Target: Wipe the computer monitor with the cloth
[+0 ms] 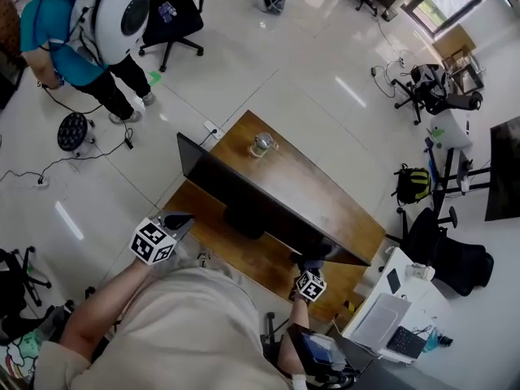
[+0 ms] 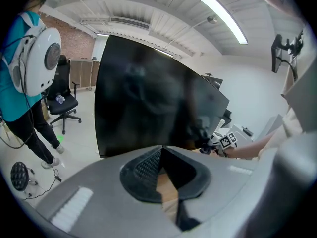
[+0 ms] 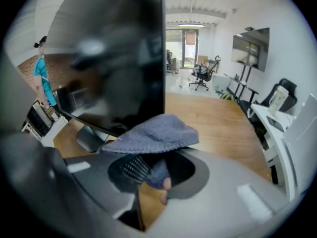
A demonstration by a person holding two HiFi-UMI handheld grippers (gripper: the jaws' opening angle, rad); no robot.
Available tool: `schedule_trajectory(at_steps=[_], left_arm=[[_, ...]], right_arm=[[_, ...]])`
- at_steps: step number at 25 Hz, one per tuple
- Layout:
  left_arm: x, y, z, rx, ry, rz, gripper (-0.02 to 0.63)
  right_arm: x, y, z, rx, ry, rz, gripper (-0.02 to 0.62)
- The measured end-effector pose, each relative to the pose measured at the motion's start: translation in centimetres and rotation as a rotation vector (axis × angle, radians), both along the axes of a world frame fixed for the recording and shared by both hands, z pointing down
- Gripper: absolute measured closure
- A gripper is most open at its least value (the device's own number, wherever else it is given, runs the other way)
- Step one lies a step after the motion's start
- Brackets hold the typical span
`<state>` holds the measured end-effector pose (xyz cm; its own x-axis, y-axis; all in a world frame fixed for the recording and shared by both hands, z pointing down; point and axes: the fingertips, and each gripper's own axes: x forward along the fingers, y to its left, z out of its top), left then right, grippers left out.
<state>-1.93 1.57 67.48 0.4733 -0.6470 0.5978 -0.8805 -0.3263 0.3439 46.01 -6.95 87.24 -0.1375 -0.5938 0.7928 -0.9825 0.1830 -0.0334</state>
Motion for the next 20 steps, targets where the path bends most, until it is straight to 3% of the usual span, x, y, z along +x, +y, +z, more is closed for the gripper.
schedule_trajectory(at_steps=[20], left_arm=[[-2.5, 0.8, 0.3, -0.011, 0.027, -0.027, 0.604]], right_arm=[[-0.5, 0.0, -0.1, -0.065, -0.001, 0.047, 0.513]])
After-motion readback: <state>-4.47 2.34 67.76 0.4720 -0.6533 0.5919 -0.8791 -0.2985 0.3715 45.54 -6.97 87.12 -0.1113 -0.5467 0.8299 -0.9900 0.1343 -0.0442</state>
